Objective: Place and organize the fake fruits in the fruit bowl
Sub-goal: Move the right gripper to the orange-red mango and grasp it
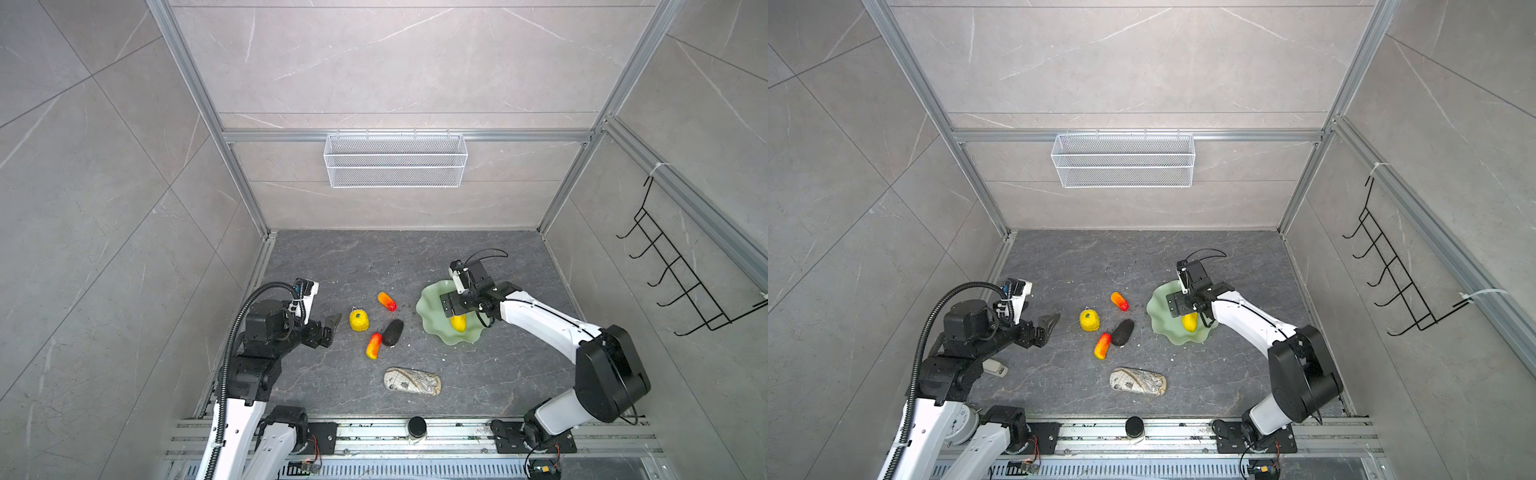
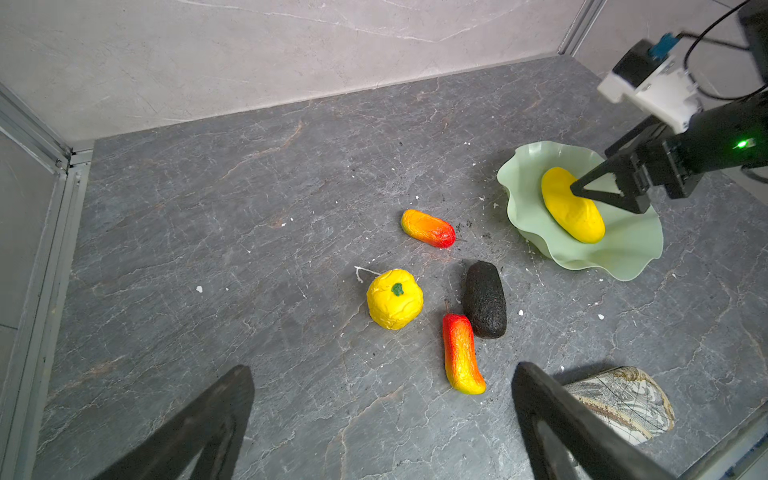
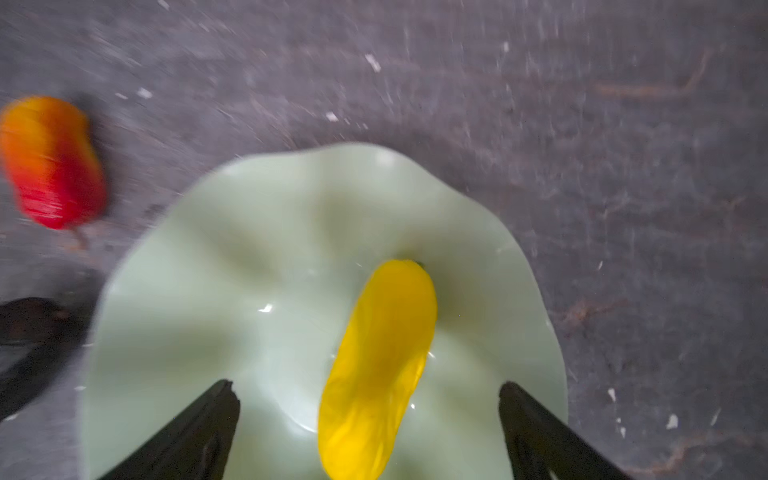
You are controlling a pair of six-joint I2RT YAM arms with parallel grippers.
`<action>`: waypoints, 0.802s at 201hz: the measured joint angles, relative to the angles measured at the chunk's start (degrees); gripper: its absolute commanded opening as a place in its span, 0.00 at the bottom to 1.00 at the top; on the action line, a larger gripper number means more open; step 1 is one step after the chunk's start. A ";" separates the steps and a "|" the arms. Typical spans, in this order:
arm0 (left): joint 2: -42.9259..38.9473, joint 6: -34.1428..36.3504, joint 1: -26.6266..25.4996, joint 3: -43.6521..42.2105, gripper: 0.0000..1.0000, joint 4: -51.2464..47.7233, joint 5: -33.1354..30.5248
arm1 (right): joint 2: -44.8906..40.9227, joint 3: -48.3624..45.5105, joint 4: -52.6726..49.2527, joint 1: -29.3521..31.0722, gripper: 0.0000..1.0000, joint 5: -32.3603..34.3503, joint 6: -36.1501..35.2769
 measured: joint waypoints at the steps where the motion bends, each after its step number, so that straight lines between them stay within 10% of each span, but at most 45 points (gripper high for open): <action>1: 0.00 0.00 0.00 0.00 1.00 0.00 -0.02 | -0.07 0.15 -0.04 0.15 1.00 -0.02 -0.04; 108: 0.09 -0.02 0.02 0.00 1.00 0.02 0.00 | 27.50 26.80 3.08 14.62 0.96 -7.34 -1.66; 161: 0.09 0.00 0.07 0.00 1.00 0.00 0.00 | 37.59 34.34 1.53 14.58 0.76 -9.05 -1.53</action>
